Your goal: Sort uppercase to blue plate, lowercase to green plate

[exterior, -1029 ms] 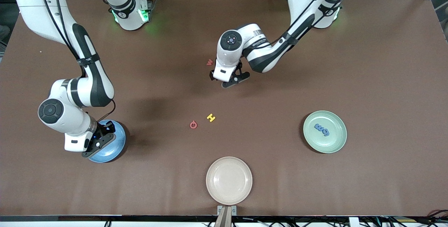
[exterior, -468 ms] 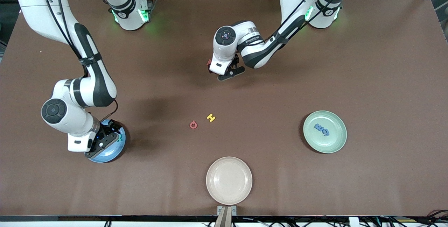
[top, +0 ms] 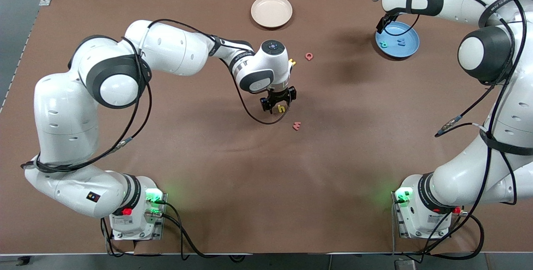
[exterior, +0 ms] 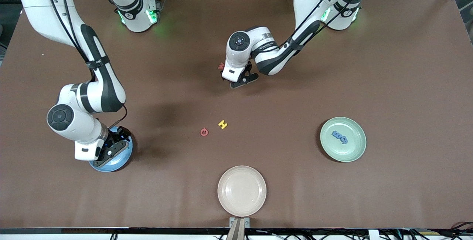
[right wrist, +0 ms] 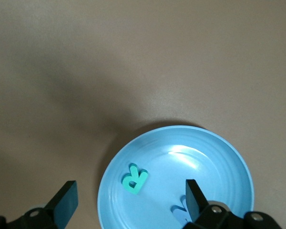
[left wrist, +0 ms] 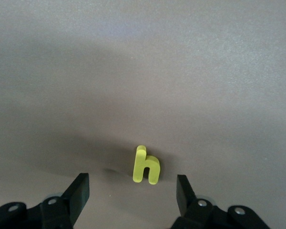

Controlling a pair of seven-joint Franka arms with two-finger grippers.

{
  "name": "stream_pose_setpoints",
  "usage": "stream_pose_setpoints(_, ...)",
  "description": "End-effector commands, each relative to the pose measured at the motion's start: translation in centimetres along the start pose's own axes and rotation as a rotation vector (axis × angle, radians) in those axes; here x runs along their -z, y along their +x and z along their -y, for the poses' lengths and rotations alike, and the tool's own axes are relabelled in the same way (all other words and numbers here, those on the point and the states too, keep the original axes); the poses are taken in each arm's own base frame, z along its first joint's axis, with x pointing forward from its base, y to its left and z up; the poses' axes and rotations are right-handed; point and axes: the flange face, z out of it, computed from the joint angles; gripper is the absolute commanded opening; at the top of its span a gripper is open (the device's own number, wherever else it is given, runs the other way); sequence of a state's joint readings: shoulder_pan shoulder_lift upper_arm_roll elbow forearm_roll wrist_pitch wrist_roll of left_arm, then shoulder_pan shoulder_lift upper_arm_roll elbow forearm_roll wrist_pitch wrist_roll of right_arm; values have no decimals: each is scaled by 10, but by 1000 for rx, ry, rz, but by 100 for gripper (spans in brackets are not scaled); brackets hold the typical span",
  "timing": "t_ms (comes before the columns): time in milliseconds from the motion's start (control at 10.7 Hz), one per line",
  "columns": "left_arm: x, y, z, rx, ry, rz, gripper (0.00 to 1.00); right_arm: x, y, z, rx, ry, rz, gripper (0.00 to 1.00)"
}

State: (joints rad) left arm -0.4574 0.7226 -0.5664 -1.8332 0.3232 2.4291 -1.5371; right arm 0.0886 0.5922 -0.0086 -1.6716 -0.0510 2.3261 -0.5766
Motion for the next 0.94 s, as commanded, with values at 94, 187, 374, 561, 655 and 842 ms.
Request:
stream_pose_setpoints(94, -5, -9, -2, -11, -12, -30, 72, 0, 34, 31, -86, 2, -21, 100)
stream_pose_setpoints(187, -5, -11, -3, -24, -12, -38, 66, -1, 39, 37, -99, 1, -22, 100)
stream_pose_setpoints(374, -7, -14, -3, -34, -9, -44, 61, -1, 44, 41, -140, 3, -25, 100)
stream_pose_setpoints(561, -10, -11, -1, -47, -1, -63, 61, -6, 44, 42, -147, 5, -19, 100)
stream_pose_setpoints(655, -9, -10, -2, -54, -4, -72, 61, -5, 44, 43, -146, 5, -19, 100)
stream_pose_setpoints(842, -9, -6, -2, -48, -11, -75, 61, -6, 48, 45, -142, 5, -23, 100)
